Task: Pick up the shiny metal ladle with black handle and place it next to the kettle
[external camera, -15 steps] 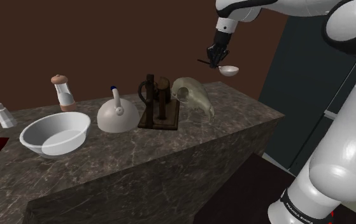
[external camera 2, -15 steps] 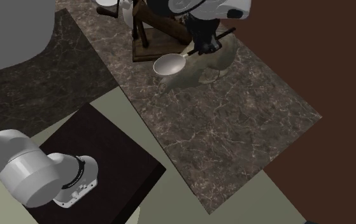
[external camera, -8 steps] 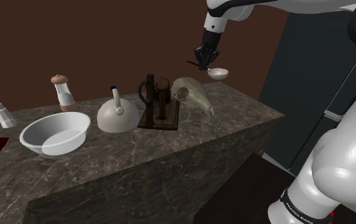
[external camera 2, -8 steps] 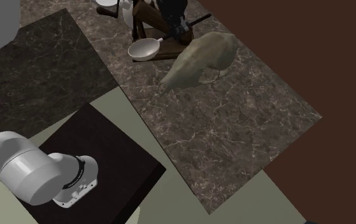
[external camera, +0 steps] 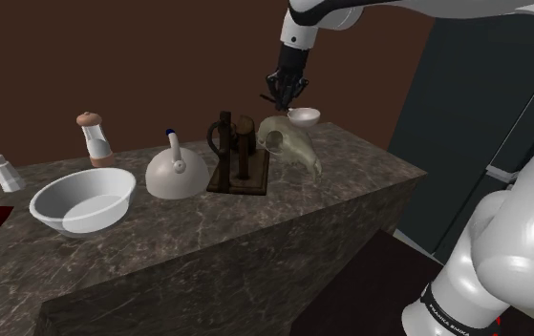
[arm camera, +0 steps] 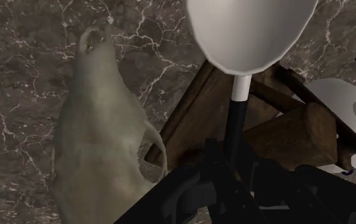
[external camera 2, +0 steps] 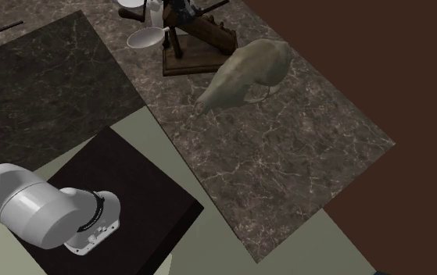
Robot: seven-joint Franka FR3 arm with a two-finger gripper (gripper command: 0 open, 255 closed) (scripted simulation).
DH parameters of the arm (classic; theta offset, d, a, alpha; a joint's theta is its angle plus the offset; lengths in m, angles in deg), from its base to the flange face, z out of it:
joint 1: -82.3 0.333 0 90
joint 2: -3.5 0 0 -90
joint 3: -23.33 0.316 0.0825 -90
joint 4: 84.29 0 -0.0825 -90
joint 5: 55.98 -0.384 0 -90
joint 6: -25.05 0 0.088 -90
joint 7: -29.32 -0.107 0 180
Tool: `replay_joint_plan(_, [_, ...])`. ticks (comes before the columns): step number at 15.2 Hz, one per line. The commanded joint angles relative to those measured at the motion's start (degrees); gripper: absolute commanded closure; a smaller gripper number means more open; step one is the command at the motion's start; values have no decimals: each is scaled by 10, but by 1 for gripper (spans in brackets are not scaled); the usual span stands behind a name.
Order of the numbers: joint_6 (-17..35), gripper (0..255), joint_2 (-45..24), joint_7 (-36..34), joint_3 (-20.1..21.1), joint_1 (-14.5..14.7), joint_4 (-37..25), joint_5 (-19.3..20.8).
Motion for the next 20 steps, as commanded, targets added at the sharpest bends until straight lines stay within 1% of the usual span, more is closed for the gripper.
replay_joint_plan(1, [5,255,-2,-30,16,13,1,2])
replay_joint_plan(6, [7,255,-14,-99,52,44,-12,9])
replay_joint_plan(11, [4,255,-41,-166,86,75,-43,17])
replay_joint_plan(16, [-4,255,-81,-232,118,107,-92,29])
replay_joint_plan(20, [-17,255,-124,-283,139,136,-147,42])
